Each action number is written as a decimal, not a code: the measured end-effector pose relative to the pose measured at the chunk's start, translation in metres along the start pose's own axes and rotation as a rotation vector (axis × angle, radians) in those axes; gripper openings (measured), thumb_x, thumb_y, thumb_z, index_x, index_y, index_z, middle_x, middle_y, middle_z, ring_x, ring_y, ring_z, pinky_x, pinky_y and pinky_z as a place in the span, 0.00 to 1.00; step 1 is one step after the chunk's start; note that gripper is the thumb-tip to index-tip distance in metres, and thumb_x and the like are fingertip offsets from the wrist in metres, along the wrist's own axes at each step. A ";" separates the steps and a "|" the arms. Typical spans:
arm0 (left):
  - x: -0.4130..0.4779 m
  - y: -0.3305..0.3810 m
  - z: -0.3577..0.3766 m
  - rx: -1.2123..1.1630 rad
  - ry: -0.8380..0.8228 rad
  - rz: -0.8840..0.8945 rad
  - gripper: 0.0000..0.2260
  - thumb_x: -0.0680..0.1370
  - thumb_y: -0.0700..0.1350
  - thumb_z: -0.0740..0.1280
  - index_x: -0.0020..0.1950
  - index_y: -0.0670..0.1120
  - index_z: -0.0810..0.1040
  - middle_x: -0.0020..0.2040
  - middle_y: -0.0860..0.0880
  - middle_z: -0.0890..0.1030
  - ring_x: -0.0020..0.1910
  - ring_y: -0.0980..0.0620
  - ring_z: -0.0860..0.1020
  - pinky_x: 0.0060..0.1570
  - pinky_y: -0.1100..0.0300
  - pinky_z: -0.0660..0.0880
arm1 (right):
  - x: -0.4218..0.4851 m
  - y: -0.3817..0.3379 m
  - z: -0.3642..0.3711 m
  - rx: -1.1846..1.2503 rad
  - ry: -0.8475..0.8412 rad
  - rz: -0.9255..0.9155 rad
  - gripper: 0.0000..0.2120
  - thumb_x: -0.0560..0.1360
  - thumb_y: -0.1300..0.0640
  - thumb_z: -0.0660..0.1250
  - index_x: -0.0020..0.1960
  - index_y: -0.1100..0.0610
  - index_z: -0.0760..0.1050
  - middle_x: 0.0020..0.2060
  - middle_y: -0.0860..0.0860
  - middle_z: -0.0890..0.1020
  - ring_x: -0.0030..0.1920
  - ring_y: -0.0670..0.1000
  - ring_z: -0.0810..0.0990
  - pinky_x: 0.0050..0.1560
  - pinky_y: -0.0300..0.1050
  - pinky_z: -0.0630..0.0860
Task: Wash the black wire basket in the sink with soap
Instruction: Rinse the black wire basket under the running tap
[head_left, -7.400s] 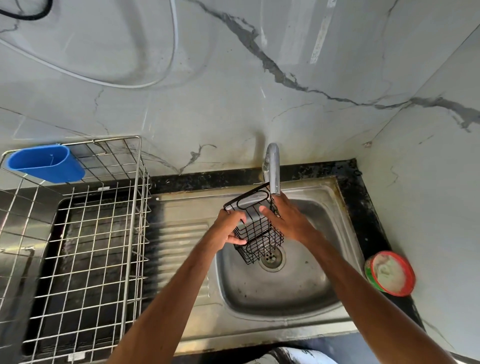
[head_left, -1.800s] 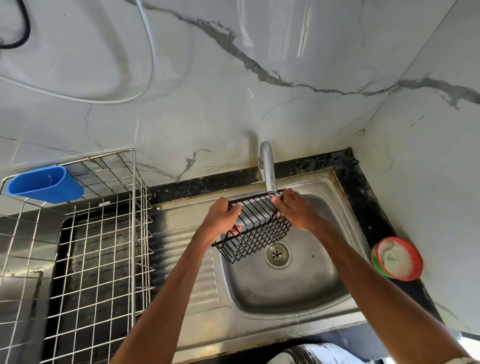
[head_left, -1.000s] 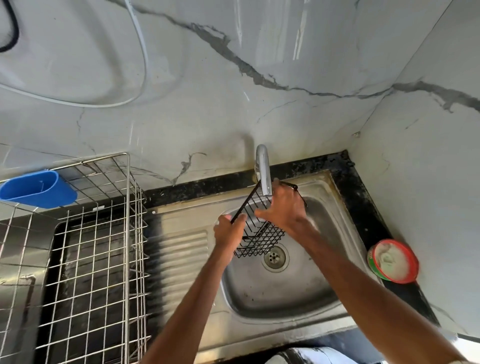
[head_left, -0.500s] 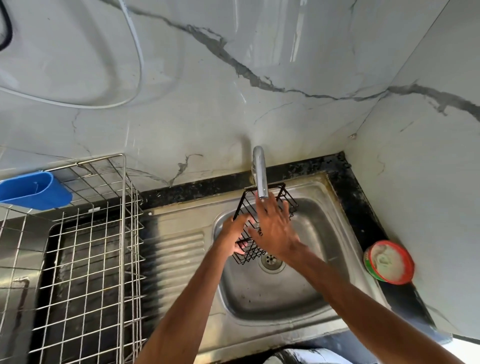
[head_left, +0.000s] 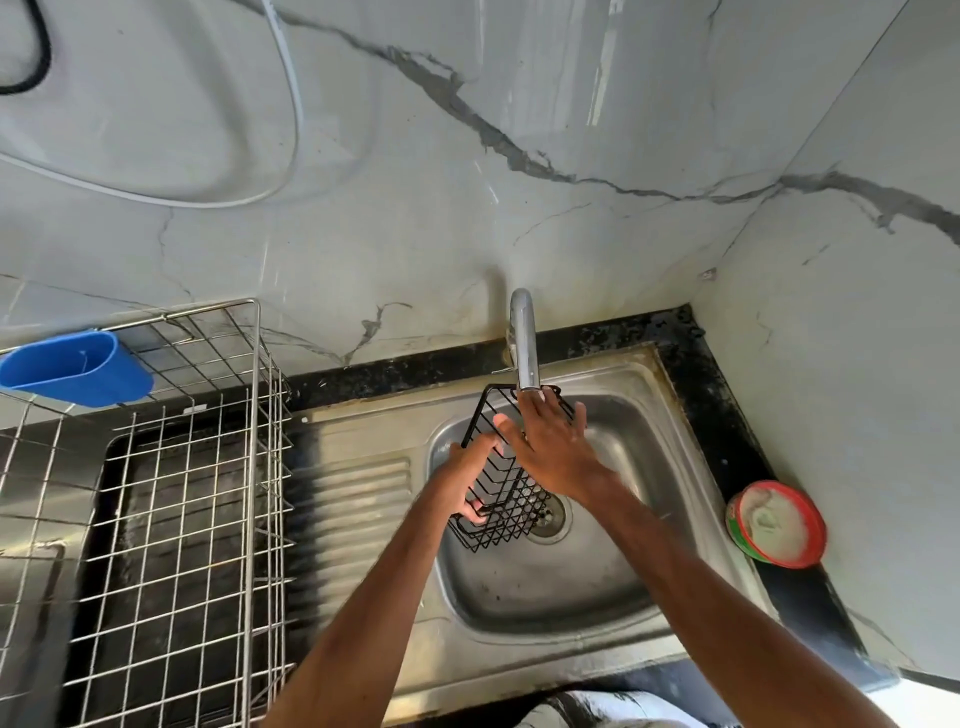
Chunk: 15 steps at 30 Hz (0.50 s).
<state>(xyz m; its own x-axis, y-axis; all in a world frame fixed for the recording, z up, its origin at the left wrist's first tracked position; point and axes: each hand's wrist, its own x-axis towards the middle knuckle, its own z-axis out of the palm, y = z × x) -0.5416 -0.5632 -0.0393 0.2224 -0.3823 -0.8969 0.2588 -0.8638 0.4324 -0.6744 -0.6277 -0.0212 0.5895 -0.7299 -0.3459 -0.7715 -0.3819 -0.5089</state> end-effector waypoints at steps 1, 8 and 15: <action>0.000 -0.002 -0.001 -0.004 -0.005 -0.003 0.40 0.76 0.64 0.71 0.82 0.51 0.60 0.82 0.40 0.59 0.75 0.30 0.66 0.59 0.30 0.76 | -0.003 -0.004 -0.002 -0.043 -0.025 -0.020 0.34 0.83 0.37 0.43 0.82 0.56 0.47 0.82 0.52 0.50 0.82 0.55 0.44 0.76 0.66 0.40; -0.013 -0.004 -0.003 0.127 0.003 0.049 0.25 0.77 0.48 0.69 0.71 0.48 0.64 0.70 0.41 0.66 0.66 0.31 0.72 0.60 0.31 0.77 | 0.019 0.034 -0.024 0.181 -0.146 0.154 0.21 0.87 0.52 0.47 0.78 0.54 0.61 0.78 0.57 0.61 0.78 0.58 0.59 0.76 0.59 0.60; -0.024 -0.008 -0.002 0.255 0.006 0.387 0.10 0.77 0.37 0.68 0.50 0.51 0.74 0.48 0.54 0.73 0.47 0.52 0.74 0.44 0.54 0.75 | -0.010 0.071 -0.031 1.163 -0.071 0.700 0.43 0.71 0.25 0.64 0.73 0.56 0.70 0.70 0.61 0.75 0.67 0.67 0.74 0.64 0.73 0.71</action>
<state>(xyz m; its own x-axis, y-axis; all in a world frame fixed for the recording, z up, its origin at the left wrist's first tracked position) -0.5474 -0.5464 -0.0207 0.2624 -0.6913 -0.6733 -0.0835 -0.7114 0.6978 -0.7424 -0.6657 -0.0294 0.1993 -0.5284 -0.8253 -0.2858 0.7742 -0.5647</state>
